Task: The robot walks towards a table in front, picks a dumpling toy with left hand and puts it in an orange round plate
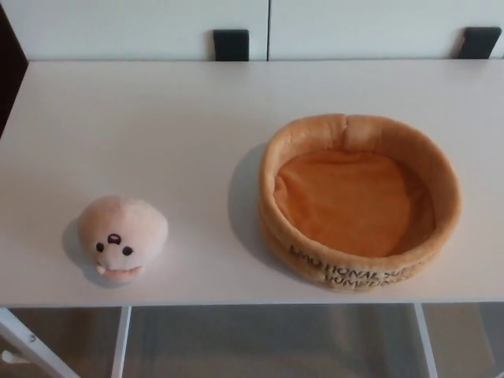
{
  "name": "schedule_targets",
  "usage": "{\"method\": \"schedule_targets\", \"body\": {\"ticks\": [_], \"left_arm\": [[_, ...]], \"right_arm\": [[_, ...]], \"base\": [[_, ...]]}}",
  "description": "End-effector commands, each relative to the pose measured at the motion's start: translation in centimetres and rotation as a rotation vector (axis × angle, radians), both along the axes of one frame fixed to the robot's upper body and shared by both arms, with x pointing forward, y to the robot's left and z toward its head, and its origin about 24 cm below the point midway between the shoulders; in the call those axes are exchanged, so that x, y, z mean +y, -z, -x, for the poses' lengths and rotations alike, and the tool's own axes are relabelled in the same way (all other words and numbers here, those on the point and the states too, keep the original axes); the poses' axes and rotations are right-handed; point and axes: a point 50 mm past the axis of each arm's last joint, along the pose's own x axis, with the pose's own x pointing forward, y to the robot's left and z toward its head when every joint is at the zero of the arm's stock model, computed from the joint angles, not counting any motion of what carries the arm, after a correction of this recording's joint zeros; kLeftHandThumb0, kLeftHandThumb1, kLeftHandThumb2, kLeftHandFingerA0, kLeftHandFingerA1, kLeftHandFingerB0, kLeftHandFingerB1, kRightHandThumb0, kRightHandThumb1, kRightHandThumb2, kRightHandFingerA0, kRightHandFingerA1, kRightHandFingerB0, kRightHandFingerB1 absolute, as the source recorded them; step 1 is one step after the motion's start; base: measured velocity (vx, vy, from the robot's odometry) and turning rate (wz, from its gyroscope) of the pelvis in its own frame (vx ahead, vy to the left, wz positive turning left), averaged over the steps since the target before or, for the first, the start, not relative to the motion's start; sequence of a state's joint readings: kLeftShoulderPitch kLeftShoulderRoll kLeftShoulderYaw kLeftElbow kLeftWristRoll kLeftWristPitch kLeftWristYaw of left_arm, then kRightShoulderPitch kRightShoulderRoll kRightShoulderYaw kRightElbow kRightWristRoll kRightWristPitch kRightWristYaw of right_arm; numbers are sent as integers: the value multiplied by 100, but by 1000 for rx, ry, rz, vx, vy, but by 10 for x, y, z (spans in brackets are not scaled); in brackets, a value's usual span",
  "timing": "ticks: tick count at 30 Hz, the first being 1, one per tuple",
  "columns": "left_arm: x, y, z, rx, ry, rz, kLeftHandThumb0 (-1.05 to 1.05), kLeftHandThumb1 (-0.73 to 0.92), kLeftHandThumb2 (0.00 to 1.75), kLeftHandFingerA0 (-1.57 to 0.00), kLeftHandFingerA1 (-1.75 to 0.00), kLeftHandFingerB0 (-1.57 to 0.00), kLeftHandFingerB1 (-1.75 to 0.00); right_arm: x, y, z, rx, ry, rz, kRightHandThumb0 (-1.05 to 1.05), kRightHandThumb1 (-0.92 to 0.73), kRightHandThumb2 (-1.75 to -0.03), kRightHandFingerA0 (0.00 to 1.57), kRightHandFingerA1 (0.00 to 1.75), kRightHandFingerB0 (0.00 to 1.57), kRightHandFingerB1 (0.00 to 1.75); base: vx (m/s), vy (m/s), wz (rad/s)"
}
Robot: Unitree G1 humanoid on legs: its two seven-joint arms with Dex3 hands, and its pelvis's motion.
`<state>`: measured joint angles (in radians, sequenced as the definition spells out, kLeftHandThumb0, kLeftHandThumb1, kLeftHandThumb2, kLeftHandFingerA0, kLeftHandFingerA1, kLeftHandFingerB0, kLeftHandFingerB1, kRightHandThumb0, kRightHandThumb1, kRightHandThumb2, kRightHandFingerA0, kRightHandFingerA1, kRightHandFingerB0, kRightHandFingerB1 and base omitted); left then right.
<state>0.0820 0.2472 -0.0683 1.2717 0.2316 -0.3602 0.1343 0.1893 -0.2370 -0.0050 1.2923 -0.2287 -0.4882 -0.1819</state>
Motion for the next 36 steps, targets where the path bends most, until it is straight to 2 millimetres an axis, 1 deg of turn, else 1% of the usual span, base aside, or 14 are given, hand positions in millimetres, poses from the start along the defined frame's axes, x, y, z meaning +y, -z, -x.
{"method": "schedule_targets", "body": {"ticks": [1, 5, 6, 8, 9, 14, 20, 25, 28, 29, 31, 32, 35, 36], "left_arm": [[4, -1, 1, 15, 11, -11, -13, 52, 113, -14, -74, 0, -37], [1, 0, 0, 12, 37, -28, -12, 50, 111, -13, -70, 0, -39], [0, 0, 0, 12, 40, -29, -12, 55, 103, -3, -88, 0, -35], [0, 0, -1, 12, 41, -28, -12, 55, 103, -3, -88, 0, -35], [-1, -1, -4, -1, 38, -18, -13, 50, 111, -8, -66, 0, -38], [-4, -3, -10, -24, 90, -16, -17, 50, 109, -3, -61, 0, -41], [-22, -23, -18, -203, 252, 69, -24, 46, 111, -2, -62, 0, -44], [-38, -80, 1, -362, 422, 161, -32, 43, 107, -2, -61, 0, -45], [-39, -90, 5, -391, 452, 176, -32, 43, 107, -2, -61, 0, -45], [-39, -116, 13, -433, 501, 205, -45, 44, 104, -4, -63, 0, -44], [-44, -151, 21, -477, 582, 254, -45, 44, 104, -4, -63, 0, -44], [-44, -187, 21, -524, 651, 285, -46, 50, 79, -1, -97, 0, -44], [-45, -200, 20, -533, 676, 297, -46, 50, 79, -1, -97, 0, -44], [-41, -244, 6, -670, 757, 280, -45, 46, 78, -9, -145, 0, -42]], "right_arm": [[-4, -3, 3, -13, 6, 15, -30, -65, -60, 95, 77, 48, 36], [-4, -2, 3, -5, 13, 13, -31, -66, -60, 94, 70, 48, 36], [-4, -2, 3, -2, 14, 12, -31, -66, -61, 93, 68, 48, 36], [-4, -2, 4, 0, 14, 11, -31, -66, -61, 93, 68, 48, 36], [-4, -1, 1, -1, 19, 8, -30, -66, -61, 94, 71, 48, 36], [-2, 0, 0, 6, 14, 12, -31, -67, -61, 93, 74, 46, 35], [-8, -2, 1, -2, 46, 11, -31, -66, -60, 96, 76, 47, 35], [-12, -3, 3, 12, 43, 28, -31, -67, -60, 97, 73, 46, 35], [-12, -3, 3, 12, 43, 29, -31, -67, -60, 97, 73, 46, 35], [-13, -4, 2, 13, 46, 33, -31, -66, -61, 95, 73, 47, 35], [-15, -4, 1, 14, 49, 37, -31, -66, -61, 95, 73, 47, 35], [-16, -4, 0, 11, 56, 31, -30, -66, -61, 93, 68, 47, 36], [-16, -4, 0, 10, 59, 28, -30, -66, -61, 93, 68, 47, 36], [-16, -4, 1, 23, 56, 38, -32, -66, -61, 97, 66, 47, 35]], "base": [[0, 0, 0], [0, 0, 0], [0, 0, 0], [0, 0, 0], [0, 0, 0], [0, 0, 0], [0, 0, 0], [0, 0, 0], [0, 0, 0], [0, 0, 0], [0, 0, 0], [0, 0, 0], [0, 0, 0], [0, 0, 0]]}}
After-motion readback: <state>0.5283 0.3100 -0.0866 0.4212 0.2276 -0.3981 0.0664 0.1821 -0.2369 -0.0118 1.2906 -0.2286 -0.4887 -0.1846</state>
